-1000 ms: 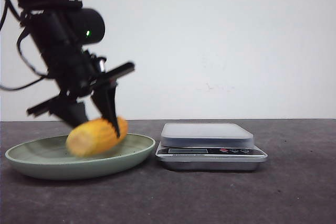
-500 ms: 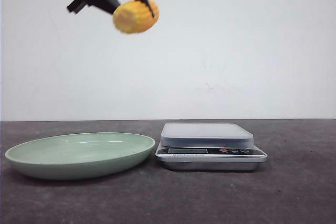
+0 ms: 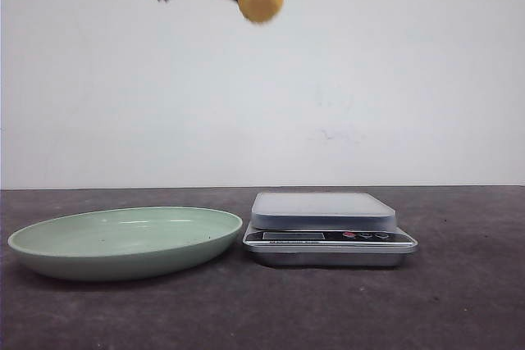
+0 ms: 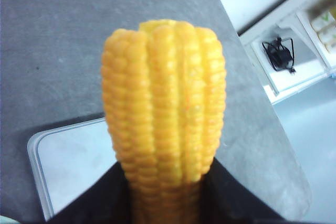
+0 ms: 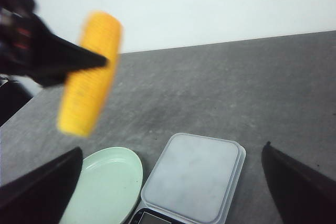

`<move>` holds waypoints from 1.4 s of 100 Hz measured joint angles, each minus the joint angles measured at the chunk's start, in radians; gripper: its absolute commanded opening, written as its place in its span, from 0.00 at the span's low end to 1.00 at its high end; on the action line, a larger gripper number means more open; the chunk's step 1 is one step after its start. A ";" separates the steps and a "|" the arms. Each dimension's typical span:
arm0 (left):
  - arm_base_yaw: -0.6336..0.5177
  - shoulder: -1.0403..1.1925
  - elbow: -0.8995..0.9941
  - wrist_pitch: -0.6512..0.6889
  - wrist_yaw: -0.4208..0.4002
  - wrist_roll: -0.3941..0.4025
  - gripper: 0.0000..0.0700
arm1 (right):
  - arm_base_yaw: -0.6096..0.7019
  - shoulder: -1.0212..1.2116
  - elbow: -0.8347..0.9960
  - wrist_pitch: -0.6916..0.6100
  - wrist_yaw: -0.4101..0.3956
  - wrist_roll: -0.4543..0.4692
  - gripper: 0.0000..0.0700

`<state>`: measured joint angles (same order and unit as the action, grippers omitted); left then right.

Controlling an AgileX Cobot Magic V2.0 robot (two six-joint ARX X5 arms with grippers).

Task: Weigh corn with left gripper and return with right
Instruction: 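Lift the corn cob with the left gripper and carry it over the scale, then lower the corn onto the scale pan and open the left gripper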

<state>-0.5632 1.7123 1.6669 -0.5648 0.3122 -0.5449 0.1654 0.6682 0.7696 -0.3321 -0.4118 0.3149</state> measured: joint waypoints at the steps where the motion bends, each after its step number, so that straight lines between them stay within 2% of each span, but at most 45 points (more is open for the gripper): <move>1: 0.000 0.008 0.000 -0.002 0.000 -0.002 0.01 | 0.000 0.000 0.000 0.000 0.000 0.000 1.00; 28: -0.009 0.190 -0.001 -0.079 0.000 -0.023 0.01 | 0.000 0.000 0.000 0.006 0.021 0.003 1.00; 42: -0.034 0.238 -0.002 -0.056 0.000 -0.024 0.01 | 0.000 0.000 0.000 0.004 0.021 0.005 1.00; 69: -0.057 0.273 -0.002 0.054 0.000 -0.069 0.01 | 0.000 0.000 0.000 -0.024 0.021 0.008 1.00; 118: -0.057 0.335 -0.002 0.043 -0.002 -0.079 0.01 | 0.007 0.000 0.000 -0.030 0.022 0.008 1.00; 140: -0.068 0.340 -0.002 -0.031 -0.033 -0.073 0.01 | 0.007 0.000 0.000 -0.045 0.023 0.008 1.00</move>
<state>-0.6315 2.0518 1.6650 -0.5957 0.2790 -0.6182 0.1722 0.6682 0.7692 -0.3771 -0.3893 0.3225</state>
